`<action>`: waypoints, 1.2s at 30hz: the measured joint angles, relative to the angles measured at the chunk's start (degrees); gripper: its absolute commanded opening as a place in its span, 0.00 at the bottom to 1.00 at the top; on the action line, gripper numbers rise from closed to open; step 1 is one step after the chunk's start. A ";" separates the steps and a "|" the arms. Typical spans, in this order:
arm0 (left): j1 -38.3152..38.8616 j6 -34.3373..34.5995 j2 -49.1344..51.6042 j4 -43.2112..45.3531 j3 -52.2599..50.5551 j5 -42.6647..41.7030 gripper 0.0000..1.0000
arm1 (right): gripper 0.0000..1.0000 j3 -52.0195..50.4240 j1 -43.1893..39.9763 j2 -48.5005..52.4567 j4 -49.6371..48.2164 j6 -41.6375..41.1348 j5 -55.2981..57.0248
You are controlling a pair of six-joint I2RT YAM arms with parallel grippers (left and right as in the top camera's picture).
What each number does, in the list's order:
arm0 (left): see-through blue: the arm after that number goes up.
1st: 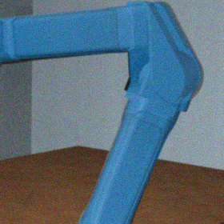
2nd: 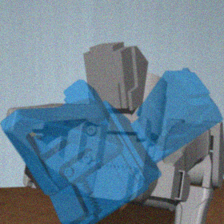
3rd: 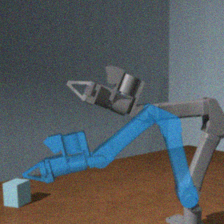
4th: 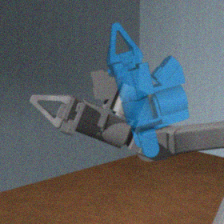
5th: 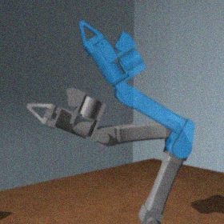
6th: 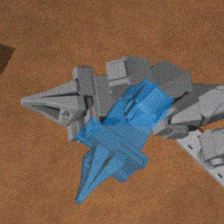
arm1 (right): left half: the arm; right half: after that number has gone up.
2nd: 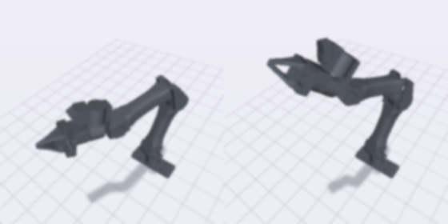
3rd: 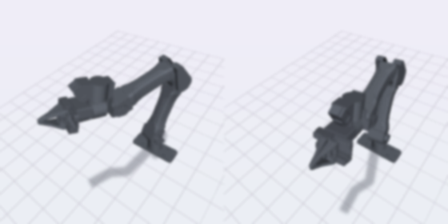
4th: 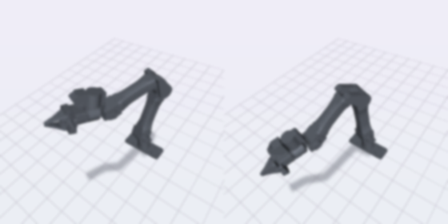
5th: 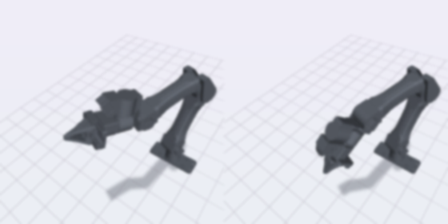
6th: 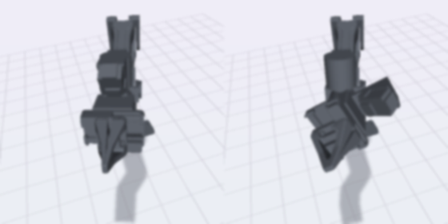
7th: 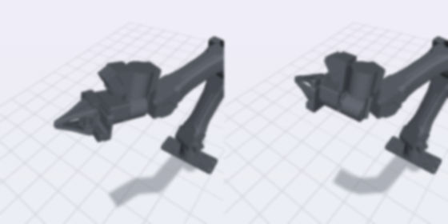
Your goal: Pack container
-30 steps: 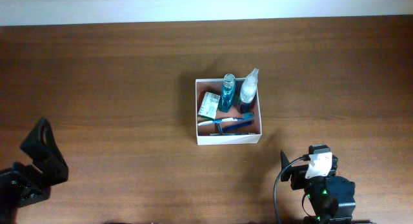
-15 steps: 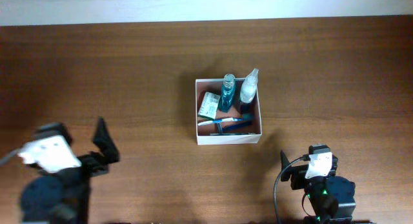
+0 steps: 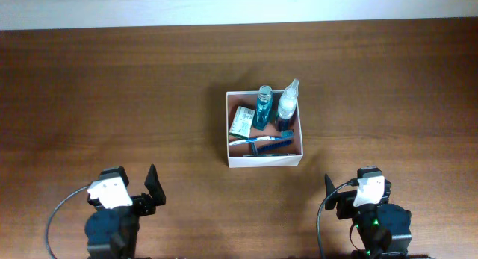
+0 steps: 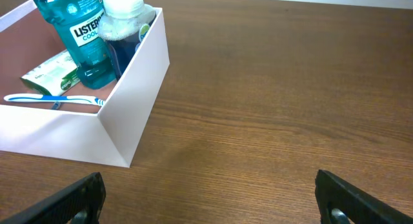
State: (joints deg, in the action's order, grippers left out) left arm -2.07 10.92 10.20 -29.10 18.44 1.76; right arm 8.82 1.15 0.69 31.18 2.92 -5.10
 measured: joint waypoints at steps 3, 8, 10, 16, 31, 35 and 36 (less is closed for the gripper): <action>0.00 0.00 -3.39 1.18 -4.33 -0.11 0.99 | 0.99 0.00 0.00 0.00 0.00 0.07 0.00; 0.00 0.00 -8.92 1.31 -10.14 -0.11 0.99 | 0.98 0.00 0.00 0.00 0.00 0.02 0.02; 0.00 0.00 -9.09 2.01 -10.25 -0.11 0.99 | 0.99 0.00 0.00 0.00 0.00 0.00 0.00; 0.00 0.00 -9.14 2.16 -10.25 -0.11 1.00 | 0.99 0.00 0.00 0.00 0.00 0.04 0.02; 0.00 0.00 -9.16 2.16 -10.25 -0.11 0.99 | 0.99 0.00 0.00 0.00 0.00 0.00 0.00; 0.00 0.00 -9.16 2.16 -10.25 -0.11 0.99 | 0.99 0.00 0.00 0.00 0.00 0.02 0.00; 0.00 0.00 -9.16 2.16 -10.25 -0.11 0.99 | 0.99 0.00 0.00 0.00 0.00 0.02 0.02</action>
State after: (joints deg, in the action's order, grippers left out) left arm -2.07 10.92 1.04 -26.94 8.19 1.65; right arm 8.82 1.15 0.69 31.18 2.94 -5.08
